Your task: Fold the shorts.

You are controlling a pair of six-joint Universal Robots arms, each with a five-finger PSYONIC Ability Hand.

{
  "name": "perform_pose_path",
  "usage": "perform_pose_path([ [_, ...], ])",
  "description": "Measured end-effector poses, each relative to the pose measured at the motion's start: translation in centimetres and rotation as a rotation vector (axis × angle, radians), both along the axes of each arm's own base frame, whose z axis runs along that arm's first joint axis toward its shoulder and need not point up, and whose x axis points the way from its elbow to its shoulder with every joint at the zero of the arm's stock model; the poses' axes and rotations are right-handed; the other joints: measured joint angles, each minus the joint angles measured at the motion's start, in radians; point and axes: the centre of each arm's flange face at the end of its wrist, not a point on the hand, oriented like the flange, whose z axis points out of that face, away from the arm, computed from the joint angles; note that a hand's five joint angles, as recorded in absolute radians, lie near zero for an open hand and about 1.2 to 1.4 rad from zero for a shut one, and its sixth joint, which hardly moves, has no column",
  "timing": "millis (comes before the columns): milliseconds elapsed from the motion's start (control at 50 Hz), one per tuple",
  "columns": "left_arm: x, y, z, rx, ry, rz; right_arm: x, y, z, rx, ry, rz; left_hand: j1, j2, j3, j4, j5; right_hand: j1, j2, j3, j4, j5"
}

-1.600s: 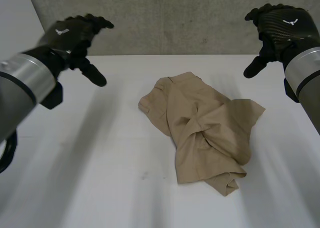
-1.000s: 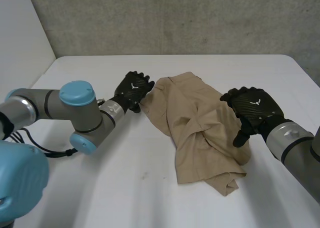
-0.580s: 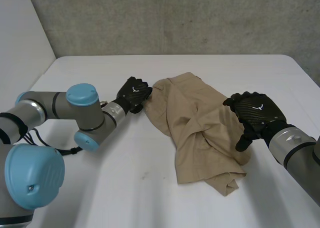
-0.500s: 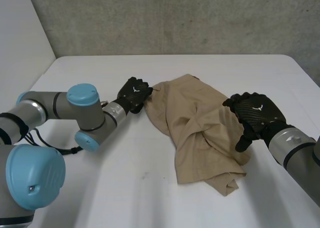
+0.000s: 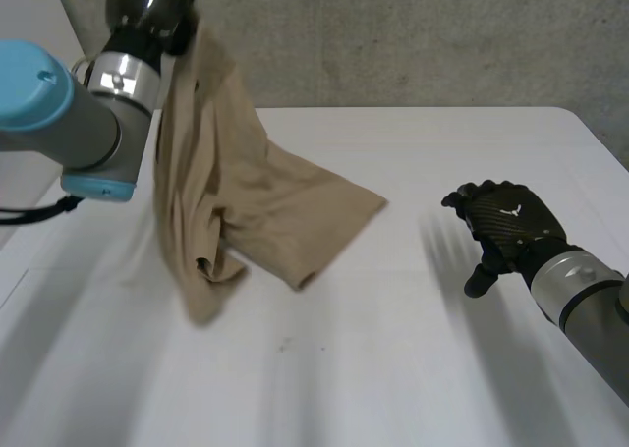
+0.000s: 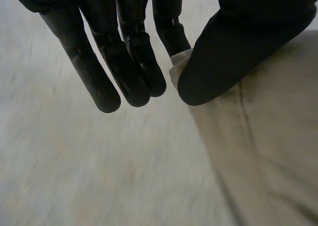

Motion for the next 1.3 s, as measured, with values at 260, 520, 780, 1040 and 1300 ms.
perform_pose_path([
  [260,-10.1,10.3,-4.3,0.186,-0.108,-0.669,-2.7,-1.7,2.2,-0.09,-0.033,-0.164,0.0,0.0,0.0,0.0,0.016,0.0,0.0,0.0,0.0,0.0],
  [520,-10.9,17.4,-10.0,0.387,-0.288,-0.74,-3.2,-1.9,3.0,-0.116,-0.045,-0.162,-0.909,-0.973,-0.962,-0.982,-0.937,0.0,0.0,0.0,0.0,0.0],
  [780,-2.8,19.9,-7.8,0.622,-0.266,-0.21,0.4,0.4,1.6,-0.101,0.014,0.17,-0.909,-0.973,-0.962,-0.982,-0.937,0.0,0.0,0.0,0.0,0.0],
  [1040,6.2,27.4,-11.5,0.851,-0.341,0.058,4.2,1.2,-4.1,-0.113,0.281,0.419,-0.717,-0.801,-0.795,-0.803,-0.755,0.0,0.0,0.0,0.0,0.0],
  [1300,10.4,28.3,-15.7,1.102,-0.374,0.145,5.2,-0.8,-6.6,-0.089,0.335,0.409,-0.717,-0.801,-0.795,-0.803,-0.756,0.507,0.619,0.611,0.593,0.564],
])
